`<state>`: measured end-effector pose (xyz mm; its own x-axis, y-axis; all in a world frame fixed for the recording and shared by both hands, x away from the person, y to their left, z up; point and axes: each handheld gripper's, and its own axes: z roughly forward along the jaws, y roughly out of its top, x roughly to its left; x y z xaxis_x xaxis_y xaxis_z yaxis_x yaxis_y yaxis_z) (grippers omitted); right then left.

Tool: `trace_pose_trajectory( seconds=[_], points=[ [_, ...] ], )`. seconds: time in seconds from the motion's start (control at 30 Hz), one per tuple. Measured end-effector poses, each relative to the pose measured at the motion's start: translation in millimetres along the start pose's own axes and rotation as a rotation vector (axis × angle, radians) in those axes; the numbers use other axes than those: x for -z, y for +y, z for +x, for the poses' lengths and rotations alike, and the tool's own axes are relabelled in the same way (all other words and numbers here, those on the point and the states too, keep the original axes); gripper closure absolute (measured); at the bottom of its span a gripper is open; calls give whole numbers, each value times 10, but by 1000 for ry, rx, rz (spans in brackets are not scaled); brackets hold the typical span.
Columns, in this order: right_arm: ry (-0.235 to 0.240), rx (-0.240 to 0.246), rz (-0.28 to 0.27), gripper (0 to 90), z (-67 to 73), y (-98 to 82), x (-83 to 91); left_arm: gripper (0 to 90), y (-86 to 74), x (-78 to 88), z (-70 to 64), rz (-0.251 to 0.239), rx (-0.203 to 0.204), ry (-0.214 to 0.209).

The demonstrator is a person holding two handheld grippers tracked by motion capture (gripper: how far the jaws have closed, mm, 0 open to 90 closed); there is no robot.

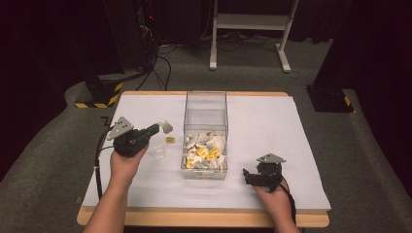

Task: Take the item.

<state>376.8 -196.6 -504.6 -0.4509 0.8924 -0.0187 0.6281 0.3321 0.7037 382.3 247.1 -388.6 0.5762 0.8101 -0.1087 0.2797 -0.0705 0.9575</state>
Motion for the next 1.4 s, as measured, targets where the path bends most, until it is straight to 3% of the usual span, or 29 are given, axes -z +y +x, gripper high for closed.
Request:
trace_pose_trajectory(
  seconds=[0.83, 1.4],
  points=[
    [1, -1, -1, 123, -1, -1, -1, 900, -31, 163, 245, 3, 12, 68],
    [2, -1, -1, 123, -1, -1, -1, 900, -201, 85, 320, 66, 12, 100]
  ],
)
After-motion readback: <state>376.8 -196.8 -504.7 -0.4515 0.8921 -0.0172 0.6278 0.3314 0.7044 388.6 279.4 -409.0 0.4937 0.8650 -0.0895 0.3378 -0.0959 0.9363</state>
